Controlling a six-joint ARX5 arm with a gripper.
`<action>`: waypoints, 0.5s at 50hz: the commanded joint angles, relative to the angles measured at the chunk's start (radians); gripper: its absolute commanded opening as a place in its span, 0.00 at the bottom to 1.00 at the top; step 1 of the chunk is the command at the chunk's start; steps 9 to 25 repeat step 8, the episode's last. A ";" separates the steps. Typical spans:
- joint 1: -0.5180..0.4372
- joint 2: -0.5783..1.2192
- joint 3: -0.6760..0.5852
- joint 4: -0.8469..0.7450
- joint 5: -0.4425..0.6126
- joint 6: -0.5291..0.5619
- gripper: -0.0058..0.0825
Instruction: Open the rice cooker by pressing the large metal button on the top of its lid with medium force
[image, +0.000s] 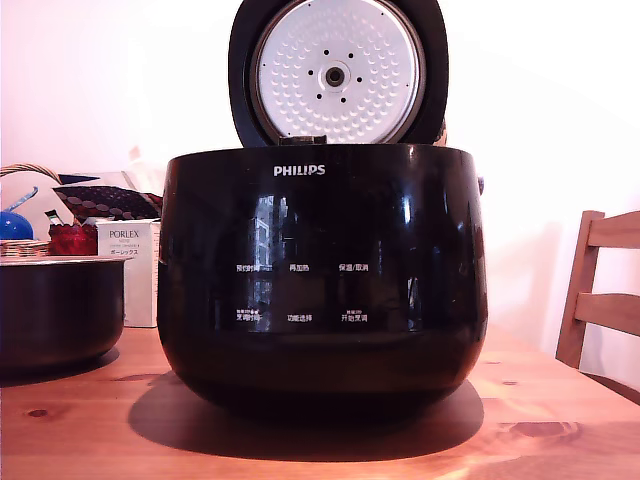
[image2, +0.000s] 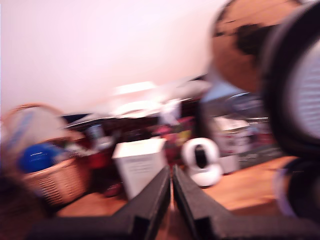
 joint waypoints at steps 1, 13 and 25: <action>0.023 -0.010 -0.026 0.005 0.011 0.004 0.04; 0.047 -0.015 -0.026 0.006 0.013 0.004 0.04; 0.047 -0.015 -0.026 0.006 0.013 0.004 0.04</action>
